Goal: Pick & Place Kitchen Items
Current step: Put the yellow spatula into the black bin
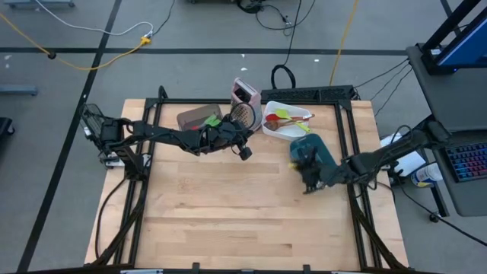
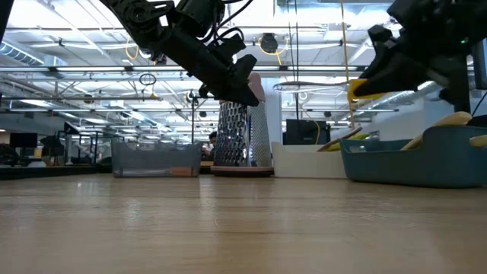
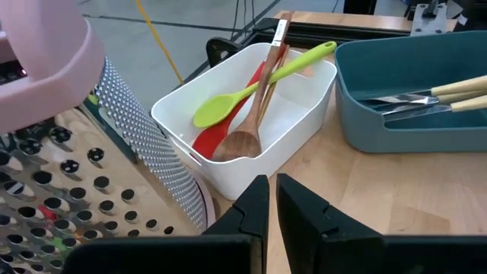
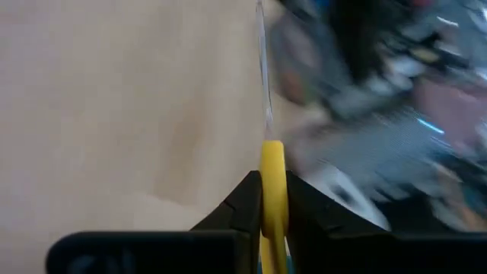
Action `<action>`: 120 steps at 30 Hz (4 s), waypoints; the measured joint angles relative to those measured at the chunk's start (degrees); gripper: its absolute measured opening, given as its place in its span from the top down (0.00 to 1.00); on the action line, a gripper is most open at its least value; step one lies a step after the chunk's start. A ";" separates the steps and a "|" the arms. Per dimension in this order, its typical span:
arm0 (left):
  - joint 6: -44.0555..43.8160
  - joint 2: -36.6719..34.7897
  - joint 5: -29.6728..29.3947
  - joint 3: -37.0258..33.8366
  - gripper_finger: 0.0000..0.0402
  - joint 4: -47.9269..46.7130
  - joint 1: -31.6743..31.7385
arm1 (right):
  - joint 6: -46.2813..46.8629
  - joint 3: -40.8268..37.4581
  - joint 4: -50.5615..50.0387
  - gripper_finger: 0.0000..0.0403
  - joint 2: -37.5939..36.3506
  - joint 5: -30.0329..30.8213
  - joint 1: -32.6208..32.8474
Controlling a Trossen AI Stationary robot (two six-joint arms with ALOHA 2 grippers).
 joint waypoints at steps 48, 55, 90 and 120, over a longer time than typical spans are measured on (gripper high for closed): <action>19.45 0.00 26.77 0.11 0.69 15.38 -10.12 | 46.64 0.07 5.07 0.92 9.60 -8.03 -4.94; 16.51 0.00 26.76 0.13 0.50 10.71 -10.36 | 37.61 0.11 20.41 0.93 16.38 -15.16 -7.43; 13.43 0.00 20.41 0.13 0.91 -3.36 -9.55 | 28.99 0.09 30.05 0.93 18.59 -24.00 -11.89; -3.77 -5.29 10.63 0.15 0.99 -25.54 -11.13 | 33.54 0.07 28.48 0.58 18.57 -24.19 -11.84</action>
